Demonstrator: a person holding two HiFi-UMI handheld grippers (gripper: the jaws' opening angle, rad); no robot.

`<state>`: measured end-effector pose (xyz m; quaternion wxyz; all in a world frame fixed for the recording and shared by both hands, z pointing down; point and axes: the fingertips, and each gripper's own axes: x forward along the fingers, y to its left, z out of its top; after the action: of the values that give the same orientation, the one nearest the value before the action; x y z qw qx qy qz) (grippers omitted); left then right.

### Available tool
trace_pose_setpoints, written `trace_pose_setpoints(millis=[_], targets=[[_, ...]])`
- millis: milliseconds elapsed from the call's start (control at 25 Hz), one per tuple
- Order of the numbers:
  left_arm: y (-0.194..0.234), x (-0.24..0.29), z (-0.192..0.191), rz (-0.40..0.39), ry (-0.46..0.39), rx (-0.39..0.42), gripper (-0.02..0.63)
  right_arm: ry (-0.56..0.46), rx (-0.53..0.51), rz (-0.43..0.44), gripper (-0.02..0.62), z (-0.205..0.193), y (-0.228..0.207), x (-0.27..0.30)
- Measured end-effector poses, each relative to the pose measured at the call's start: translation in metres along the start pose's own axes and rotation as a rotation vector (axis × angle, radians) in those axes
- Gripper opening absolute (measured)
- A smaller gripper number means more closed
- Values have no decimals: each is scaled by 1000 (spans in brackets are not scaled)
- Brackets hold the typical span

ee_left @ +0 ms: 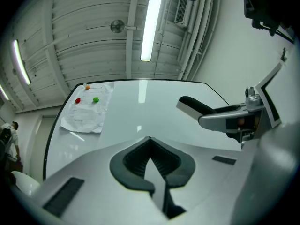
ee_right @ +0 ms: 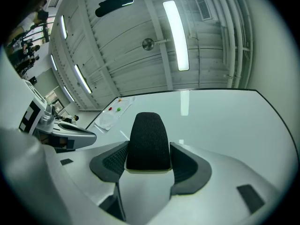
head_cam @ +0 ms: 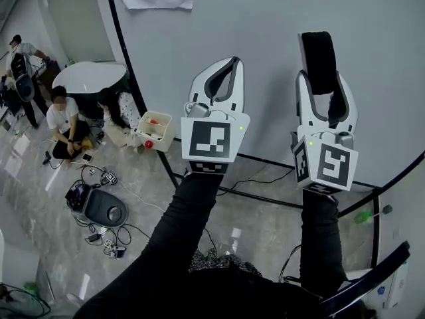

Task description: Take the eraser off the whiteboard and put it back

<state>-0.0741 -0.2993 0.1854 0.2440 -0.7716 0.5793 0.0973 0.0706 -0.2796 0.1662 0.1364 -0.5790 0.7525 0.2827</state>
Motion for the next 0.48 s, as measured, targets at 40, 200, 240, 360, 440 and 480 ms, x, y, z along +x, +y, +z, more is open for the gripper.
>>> trace_pose_setpoints(millis=[40,200,240,360,440,480], targets=[[-3,-3,0,6,4,4,6,1,5,9,276,-1,0,-2],[-12,-16,-2,30,23,23,6,9,44,44,276,-8,3,-11],[-13,-18,-2,35,27,28,6,10,48,51,276,-9,4,-13],[-12,-26,-4,60,43,36,6,15,54,79,276,-14,11,-18],[-11,-30,-8,74,57,33,6,23,57,93,276,-17,15,-18],[-10,-31,-9,77,63,33,6,26,59,98,276,-19,16,-18]])
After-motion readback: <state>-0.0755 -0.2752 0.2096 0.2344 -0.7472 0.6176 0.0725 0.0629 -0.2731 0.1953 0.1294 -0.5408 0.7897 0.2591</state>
